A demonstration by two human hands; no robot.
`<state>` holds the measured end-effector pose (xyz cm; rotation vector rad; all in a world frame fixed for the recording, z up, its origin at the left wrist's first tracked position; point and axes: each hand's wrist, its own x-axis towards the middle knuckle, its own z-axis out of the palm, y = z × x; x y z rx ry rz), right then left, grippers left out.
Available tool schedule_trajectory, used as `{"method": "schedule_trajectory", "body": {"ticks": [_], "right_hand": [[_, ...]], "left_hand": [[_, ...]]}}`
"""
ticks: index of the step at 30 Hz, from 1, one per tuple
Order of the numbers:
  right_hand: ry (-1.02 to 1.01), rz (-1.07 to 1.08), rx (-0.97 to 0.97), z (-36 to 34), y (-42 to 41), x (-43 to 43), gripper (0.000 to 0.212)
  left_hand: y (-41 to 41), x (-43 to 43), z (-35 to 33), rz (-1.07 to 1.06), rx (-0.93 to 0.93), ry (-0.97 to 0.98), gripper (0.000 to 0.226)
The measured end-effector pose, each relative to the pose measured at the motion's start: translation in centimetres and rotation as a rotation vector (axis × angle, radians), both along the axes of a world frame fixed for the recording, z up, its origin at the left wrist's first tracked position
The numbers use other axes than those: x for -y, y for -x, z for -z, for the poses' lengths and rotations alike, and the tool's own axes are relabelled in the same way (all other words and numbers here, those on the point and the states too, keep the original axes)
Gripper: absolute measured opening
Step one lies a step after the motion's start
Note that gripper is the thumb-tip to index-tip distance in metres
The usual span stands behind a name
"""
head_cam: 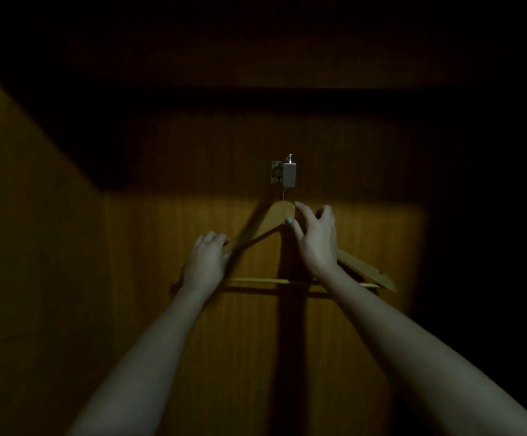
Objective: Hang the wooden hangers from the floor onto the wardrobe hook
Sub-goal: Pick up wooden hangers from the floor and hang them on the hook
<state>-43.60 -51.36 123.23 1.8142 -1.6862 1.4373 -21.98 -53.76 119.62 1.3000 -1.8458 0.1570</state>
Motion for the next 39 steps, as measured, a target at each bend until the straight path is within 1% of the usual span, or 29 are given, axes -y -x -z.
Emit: {"method": "schedule_trajectory", "body": {"ticks": [3, 5, 7, 9, 13, 16, 19, 22, 25, 28, 32, 35, 37, 39], "right_hand": [[-0.063, 0.037, -0.038, -0.6, 0.2, -0.4, 0.047], [-0.122, 0.042, -0.043, -0.9, 0.3, -0.9, 0.05], [-0.162, 0.05, -0.038, -0.9, 0.4, -2.0, 0.057], [-0.184, 0.052, -0.015, -0.6, 0.4, -3.9, 0.06], [-0.239, 0.089, -0.089, 2.0, -0.4, -9.1, 0.049], [-0.376, 0.038, -0.194, 6.5, -1.9, -14.2, 0.043], [-0.563, -0.063, -0.235, 12.7, -4.4, -20.5, 0.042], [-0.714, -0.196, -0.166, 20.2, -7.8, -27.6, 0.043], [-0.838, -0.273, -0.144, 28.6, -12.1, -35.1, 0.045], [-1.0, -0.403, -0.224, 37.7, -17.1, -42.9, 0.044], [-1.288, -0.558, -0.392, 48.5, -22.7, -51.4, 0.05], [-1.463, -0.624, -0.452, 55.1, -26.3, -56.2, 0.054], [-1.536, -0.672, -0.489, 59.9, -28.0, -58.3, 0.056], [-1.59, -0.704, -0.492, 65.1, -29.3, -59.8, 0.058]], "left_hand": [[0.3, 0.0, -0.6, -0.034, -0.028, -0.061, 0.032], [0.1, -0.3, -1.2, -0.059, -0.035, -0.104, 0.04], [-0.3, -1.2, -1.5, -0.056, -0.051, -0.114, 0.048], [-0.9, -2.9, -1.6, -0.03, -0.048, -0.1, 0.051], [-2.5, -8.9, -0.7, 0.03, -0.083, -0.091, 0.046], [-4.5, -15.4, 2.5, 0.093, -0.089, -0.161, 0.037], [-7.7, -23.4, 8.4, 0.156, -0.047, -0.283, 0.034], [-11.4, -31.7, 15.4, 0.175, -0.039, -0.383, 0.033], [-14.7, -39.2, 22.9, 0.131, -0.119, -0.457, 0.03], [-18.1, -47.5, 31.8, 0.053, -0.257, -0.597, 0.026], [-22.5, -58.3, 42.9, -0.097, -0.416, -0.907, 0.028], [-25.4, -65.3, 49.9, -0.243, -0.491, -1.076, 0.029], [-26.8, -69.2, 54.4, -0.32, -0.531, -1.165, 0.029], [-27.9, -72.4, 59.6, -0.384, -0.528, -1.223, 0.03]]}}
